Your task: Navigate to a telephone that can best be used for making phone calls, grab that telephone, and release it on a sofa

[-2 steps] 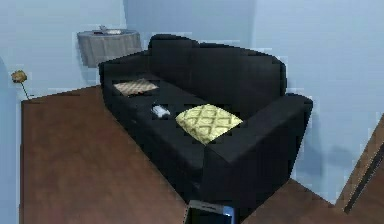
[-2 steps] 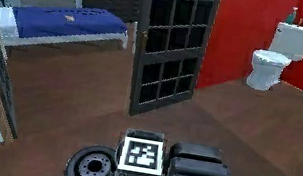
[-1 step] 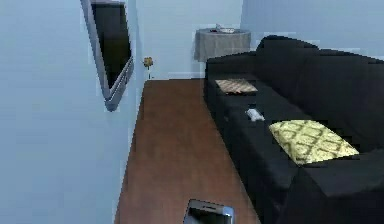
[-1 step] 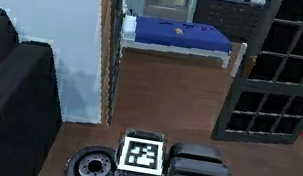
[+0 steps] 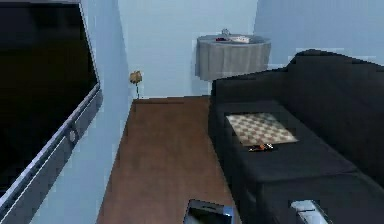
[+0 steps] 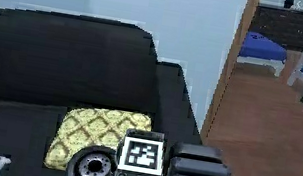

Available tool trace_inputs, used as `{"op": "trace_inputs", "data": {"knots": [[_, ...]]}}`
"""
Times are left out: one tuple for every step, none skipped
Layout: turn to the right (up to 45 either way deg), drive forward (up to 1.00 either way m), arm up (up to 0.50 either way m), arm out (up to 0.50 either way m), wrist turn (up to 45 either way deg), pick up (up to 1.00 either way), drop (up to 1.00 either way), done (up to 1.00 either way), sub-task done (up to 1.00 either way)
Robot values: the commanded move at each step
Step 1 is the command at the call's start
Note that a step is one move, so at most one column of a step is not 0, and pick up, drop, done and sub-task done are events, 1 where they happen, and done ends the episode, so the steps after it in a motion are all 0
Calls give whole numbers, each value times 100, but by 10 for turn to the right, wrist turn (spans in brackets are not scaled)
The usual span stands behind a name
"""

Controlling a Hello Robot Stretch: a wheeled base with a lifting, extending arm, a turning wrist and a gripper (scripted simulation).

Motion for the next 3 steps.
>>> {"op": "trace_inputs", "data": {"knots": [[0,75,0,0,0,0,0,0,0],[-450,0,0,0,0,0,0,0,0],[-450,0,0,0,0,0,0,0,0]]}}
